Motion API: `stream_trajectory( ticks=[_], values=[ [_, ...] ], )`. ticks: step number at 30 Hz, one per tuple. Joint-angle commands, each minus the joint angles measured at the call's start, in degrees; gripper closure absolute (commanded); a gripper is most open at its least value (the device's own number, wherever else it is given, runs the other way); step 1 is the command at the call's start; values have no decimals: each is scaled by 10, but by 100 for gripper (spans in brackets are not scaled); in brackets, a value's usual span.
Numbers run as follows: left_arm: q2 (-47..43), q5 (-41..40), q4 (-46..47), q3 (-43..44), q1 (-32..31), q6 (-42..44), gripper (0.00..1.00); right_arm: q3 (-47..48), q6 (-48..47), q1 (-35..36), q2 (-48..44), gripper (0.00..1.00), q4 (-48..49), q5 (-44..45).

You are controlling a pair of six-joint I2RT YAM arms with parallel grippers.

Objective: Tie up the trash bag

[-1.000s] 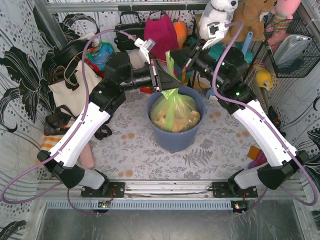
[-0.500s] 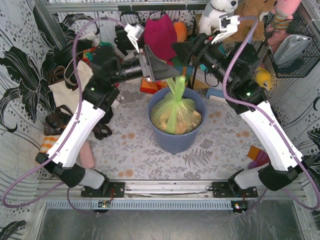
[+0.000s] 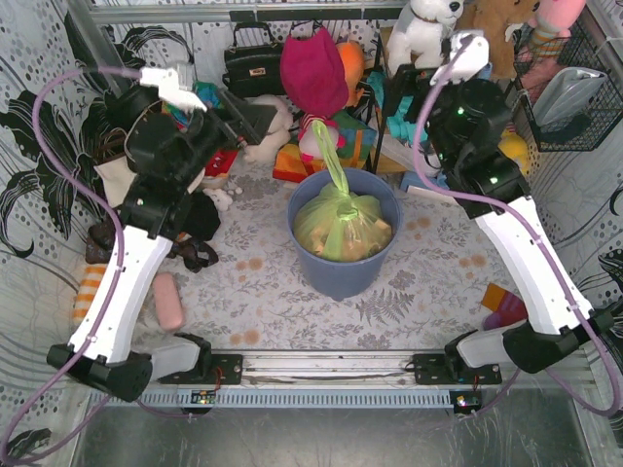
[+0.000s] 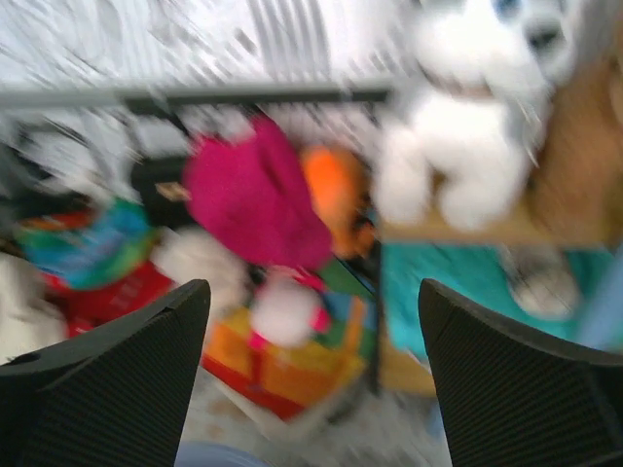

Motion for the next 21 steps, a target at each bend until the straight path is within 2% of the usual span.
stream_trajectory(
  ticks=[1,3,8,12,15,18,21],
  values=[
    [-69,-277,55,-178,1,119,2,-140,-32,-70,-32,11,8,61],
    [-106,-379,103,-268,1,131,2,-220,-25,-116,-46,0,28,63],
    [-144,-529,204,-446,2,154,2,-400,30,-221,-72,3,58,55],
    [-132,-611,280,-556,3,176,2,-570,48,-253,-108,3,129,48],
    [-106,-641,353,-632,5,186,2,-695,26,-254,-143,3,234,61],
    [-75,-644,488,-713,5,212,1,-817,-1,-254,-170,3,375,99],
    [-29,-651,597,-764,6,239,1,-889,-30,-254,-148,3,487,129]
  ],
)
